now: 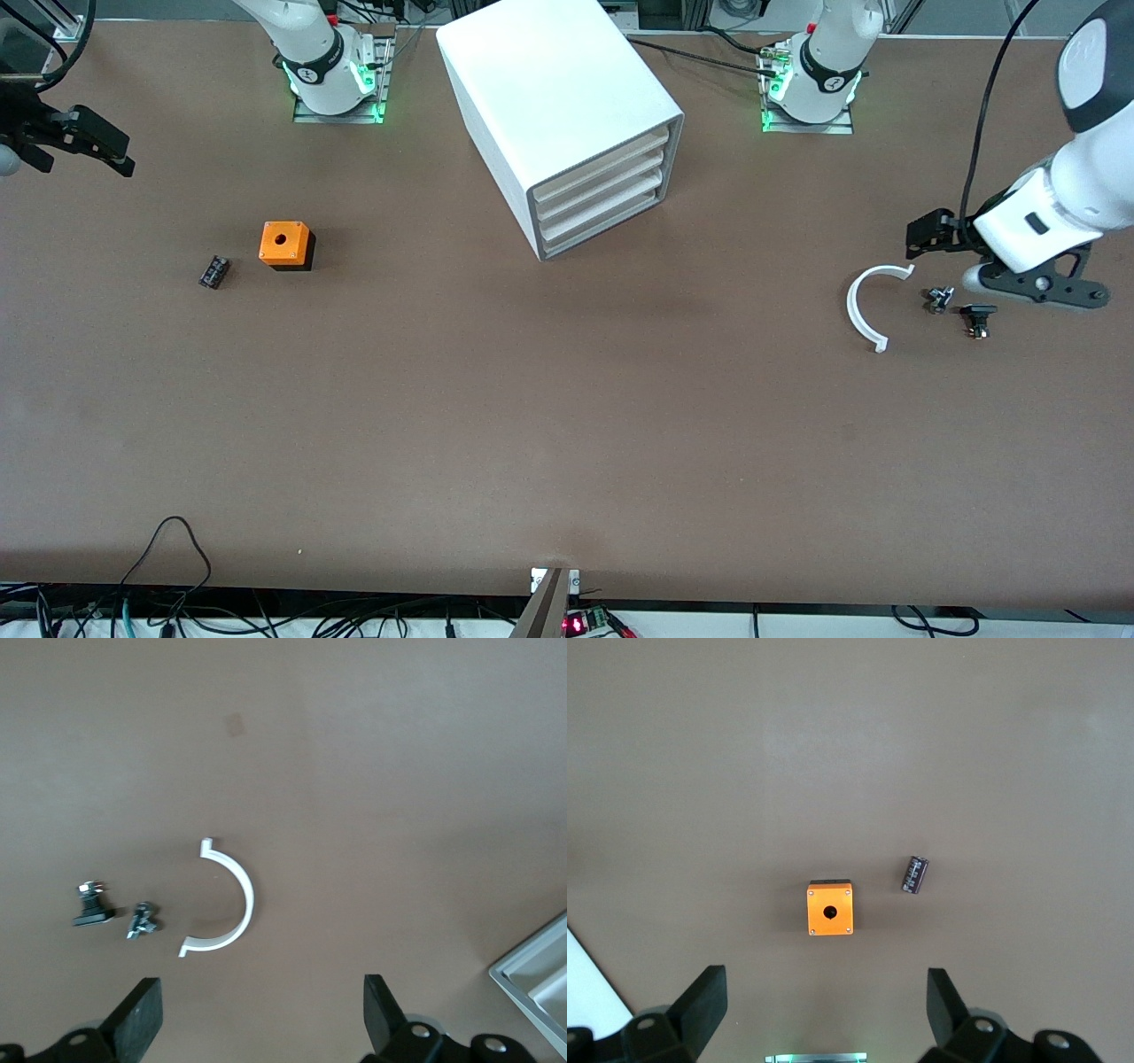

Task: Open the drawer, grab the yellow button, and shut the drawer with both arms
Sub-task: 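Move the left gripper to the cabinet's lowest drawer handle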

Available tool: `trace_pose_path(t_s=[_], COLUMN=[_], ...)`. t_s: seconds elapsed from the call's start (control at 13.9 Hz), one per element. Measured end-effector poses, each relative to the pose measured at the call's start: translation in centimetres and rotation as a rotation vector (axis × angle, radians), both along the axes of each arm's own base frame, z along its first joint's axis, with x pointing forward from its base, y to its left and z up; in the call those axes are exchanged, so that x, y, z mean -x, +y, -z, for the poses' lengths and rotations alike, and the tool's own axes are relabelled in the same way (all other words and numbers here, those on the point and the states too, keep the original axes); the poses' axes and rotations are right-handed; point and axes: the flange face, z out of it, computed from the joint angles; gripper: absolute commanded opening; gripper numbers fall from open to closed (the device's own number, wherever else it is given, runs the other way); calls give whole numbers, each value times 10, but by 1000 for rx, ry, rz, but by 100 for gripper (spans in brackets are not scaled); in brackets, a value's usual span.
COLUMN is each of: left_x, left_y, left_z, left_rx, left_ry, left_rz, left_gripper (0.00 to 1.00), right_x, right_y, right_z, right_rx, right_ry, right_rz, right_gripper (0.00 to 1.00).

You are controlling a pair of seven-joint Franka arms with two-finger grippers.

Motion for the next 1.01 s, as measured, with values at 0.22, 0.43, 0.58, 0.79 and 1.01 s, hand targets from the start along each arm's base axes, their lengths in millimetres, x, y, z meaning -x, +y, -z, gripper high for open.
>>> trace_pose_path(t_s=[0.22,0.43,0.58,0.79,1.01], left_x=[-5,5,18,56,90], left_y=[-7,-33,-58,-109,-152], left_z=[45,95,133,188,214], left_rx=[66,245,389,551,672], left_ry=[89,209,307,447,538], left_rz=[10,-26,-43,55,96], left_gripper=[100,100,100,100,99], right_x=[0,0,0,-1,-1], right_y=[0,0,1,4,2], right_z=[0,0,0,1,2], right_rx=[0,0,0,0,0], right_ry=[0,0,0,1,5], right_rz=[1,1,-1,-6,-4], right_gripper=[100,100,100,100,100])
